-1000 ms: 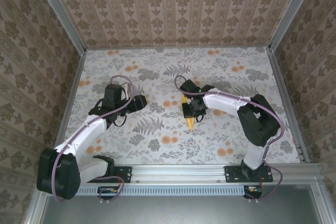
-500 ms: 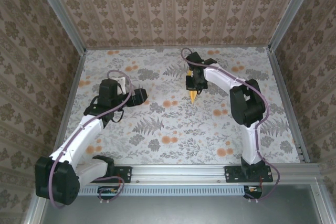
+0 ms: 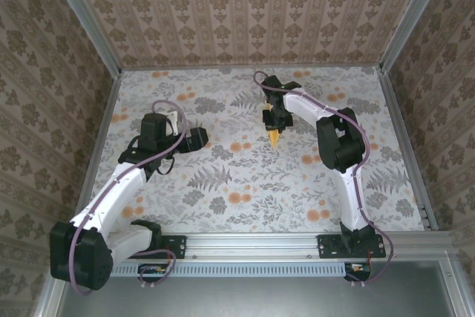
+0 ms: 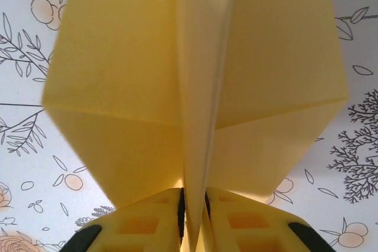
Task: Fold a paper plane with a square sheet of paper (fold left side to right side)
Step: Place the paper plane at the center of the table, then reset both arms
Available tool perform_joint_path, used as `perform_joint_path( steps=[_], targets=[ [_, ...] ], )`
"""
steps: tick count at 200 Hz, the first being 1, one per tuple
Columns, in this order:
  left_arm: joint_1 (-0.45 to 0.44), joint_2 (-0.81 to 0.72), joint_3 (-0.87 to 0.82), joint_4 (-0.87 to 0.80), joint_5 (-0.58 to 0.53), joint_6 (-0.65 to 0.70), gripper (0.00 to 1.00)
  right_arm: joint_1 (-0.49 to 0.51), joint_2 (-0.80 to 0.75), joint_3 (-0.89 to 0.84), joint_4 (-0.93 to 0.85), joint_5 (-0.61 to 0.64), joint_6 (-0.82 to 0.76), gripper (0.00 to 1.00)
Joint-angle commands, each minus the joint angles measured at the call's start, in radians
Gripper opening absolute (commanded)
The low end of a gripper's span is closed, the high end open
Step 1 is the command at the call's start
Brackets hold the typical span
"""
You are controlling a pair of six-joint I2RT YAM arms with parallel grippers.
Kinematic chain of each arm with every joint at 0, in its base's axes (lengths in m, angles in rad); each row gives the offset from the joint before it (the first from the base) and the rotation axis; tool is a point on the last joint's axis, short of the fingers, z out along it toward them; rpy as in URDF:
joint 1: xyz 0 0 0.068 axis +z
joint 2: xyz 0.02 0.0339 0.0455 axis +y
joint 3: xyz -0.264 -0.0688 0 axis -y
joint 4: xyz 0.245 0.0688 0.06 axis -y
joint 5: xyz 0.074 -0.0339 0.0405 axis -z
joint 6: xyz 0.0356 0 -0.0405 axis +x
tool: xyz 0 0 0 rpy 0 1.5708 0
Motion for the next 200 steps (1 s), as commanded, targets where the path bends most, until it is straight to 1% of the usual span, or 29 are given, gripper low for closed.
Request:
perform_joint_path(
  steps=[1,32,66,92,116,133,151,171,200],
  targets=[
    [0.007,-0.021,0.035,-0.022,0.018,0.021,0.97,-0.001,-0.002,0.029,-0.058,0.023,-0.015,0.24],
    [0.011,-0.024,0.056,-0.036,0.041,0.017,0.98,0.005,-0.055,0.026,-0.077,0.041,-0.028,0.33],
    [0.024,-0.037,0.060,-0.036,0.058,-0.003,0.99,0.023,-0.159,-0.001,-0.125,0.109,-0.047,0.42],
    [0.054,-0.048,0.055,-0.031,0.078,-0.028,1.00,0.031,-0.328,-0.113,-0.094,0.123,-0.038,0.50],
    [0.105,-0.075,0.049,-0.031,0.063,-0.045,1.00,0.029,-0.539,-0.301,0.004,0.152,-0.034,0.65],
    [0.152,-0.106,0.035,-0.036,-0.012,-0.046,1.00,0.020,-0.703,-0.459,0.107,0.192,-0.033,0.82],
    [0.202,-0.139,0.009,-0.017,-0.137,-0.041,1.00,-0.015,-0.857,-0.643,0.259,0.221,-0.038,0.99],
    [0.231,-0.161,-0.043,0.046,-0.285,0.010,1.00,-0.077,-0.967,-0.790,0.403,0.239,-0.041,1.00],
    [0.232,-0.198,-0.166,0.223,-0.454,0.175,1.00,-0.183,-1.004,-0.939,0.567,0.303,-0.069,1.00]
  ],
)
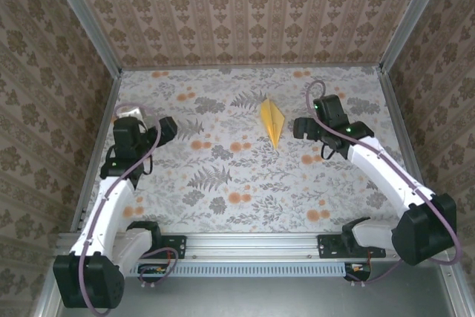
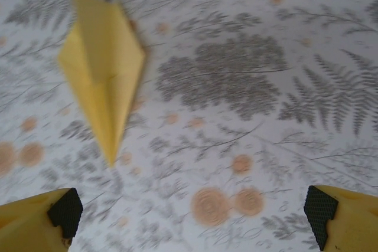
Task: Fold a paper plane with a square sheet of paper (fold left side to right side)
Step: Reset both arms
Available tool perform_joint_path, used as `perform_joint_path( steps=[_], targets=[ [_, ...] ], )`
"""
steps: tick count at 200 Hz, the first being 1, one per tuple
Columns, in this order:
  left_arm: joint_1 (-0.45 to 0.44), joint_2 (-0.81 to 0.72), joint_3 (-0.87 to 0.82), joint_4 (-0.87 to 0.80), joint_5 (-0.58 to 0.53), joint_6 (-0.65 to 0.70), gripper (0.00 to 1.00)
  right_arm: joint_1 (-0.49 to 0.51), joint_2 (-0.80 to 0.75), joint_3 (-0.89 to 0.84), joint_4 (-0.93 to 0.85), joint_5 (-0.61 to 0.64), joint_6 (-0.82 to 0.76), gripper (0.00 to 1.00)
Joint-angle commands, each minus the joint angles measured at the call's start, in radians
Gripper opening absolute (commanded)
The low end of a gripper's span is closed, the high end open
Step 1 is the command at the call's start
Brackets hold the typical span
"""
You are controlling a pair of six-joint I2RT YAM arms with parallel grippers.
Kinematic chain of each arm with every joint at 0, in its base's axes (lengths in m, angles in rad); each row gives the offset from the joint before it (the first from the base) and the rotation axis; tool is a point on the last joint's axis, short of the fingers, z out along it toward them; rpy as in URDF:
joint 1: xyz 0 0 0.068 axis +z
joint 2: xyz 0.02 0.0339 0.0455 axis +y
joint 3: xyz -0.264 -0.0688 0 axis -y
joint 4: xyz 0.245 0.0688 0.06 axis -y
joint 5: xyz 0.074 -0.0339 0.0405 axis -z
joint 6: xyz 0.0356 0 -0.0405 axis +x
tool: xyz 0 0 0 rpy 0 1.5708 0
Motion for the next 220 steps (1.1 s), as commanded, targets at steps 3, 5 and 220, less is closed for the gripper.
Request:
perform_joint_path(
  steps=[3,5,220],
  targets=[
    [0.003,-0.034,-0.111,0.165,-0.224,0.159,1.00,-0.077,-0.012,-0.116,0.241,0.094,-0.053,1.00],
    [0.003,-0.035,-0.122,0.178,-0.231,0.170,1.00,-0.081,-0.012,-0.129,0.261,0.098,-0.064,1.00],
    [0.107,0.639,-0.266,1.071,0.089,0.509,1.00,-0.268,0.283,-0.563,1.367,-0.105,-0.315,1.00]
  ],
)
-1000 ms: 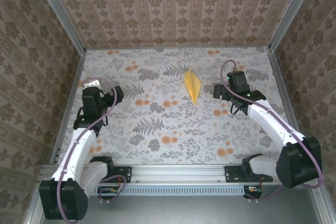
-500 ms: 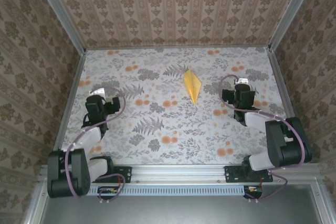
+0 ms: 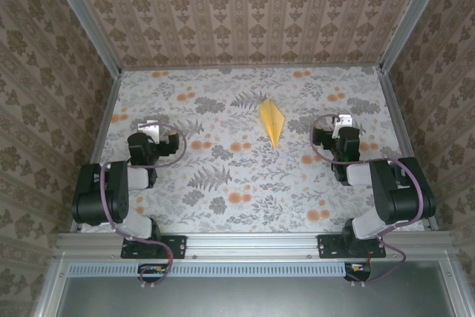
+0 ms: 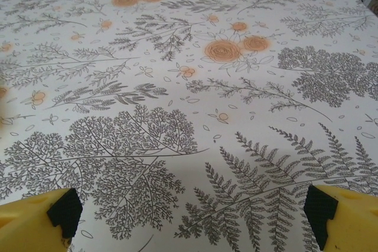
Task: Fold a paper plane with a square sheet of paper (fold left side to right side)
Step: Reset both arms
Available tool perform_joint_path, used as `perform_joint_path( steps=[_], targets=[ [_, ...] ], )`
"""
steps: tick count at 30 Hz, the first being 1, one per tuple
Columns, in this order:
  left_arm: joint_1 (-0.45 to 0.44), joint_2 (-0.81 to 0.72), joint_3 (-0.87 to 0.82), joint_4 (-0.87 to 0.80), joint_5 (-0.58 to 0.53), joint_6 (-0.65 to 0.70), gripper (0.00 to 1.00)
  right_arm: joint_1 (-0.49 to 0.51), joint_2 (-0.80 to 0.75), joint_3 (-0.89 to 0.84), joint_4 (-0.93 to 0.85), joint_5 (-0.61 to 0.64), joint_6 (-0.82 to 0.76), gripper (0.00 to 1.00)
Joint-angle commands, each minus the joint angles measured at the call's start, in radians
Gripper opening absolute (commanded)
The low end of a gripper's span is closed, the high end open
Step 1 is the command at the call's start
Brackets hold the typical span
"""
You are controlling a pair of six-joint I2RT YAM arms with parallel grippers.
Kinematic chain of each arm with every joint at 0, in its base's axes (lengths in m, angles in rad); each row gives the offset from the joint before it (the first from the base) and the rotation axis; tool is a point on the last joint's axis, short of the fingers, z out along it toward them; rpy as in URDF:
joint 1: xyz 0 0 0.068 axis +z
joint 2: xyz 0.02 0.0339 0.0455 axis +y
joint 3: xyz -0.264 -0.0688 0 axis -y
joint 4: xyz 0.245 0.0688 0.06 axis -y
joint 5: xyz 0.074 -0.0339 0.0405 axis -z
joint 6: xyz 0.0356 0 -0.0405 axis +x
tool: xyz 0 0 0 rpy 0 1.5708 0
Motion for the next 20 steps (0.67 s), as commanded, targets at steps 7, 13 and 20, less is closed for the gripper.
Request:
perform_joint_path(
  steps=[7,13,20],
  targets=[
    [-0.016,-0.002,0.060,-0.004,-0.066,0.016,1.00,0.004,-0.003,0.019,0.038,-0.022,-0.007,1.00],
    [-0.022,-0.003,0.060,-0.005,-0.074,0.020,1.00,0.005,-0.002,0.021,0.036,-0.020,-0.007,1.00],
    [-0.022,-0.003,0.061,-0.005,-0.075,0.020,1.00,0.005,-0.002,0.019,0.036,-0.020,-0.007,1.00]
  ],
)
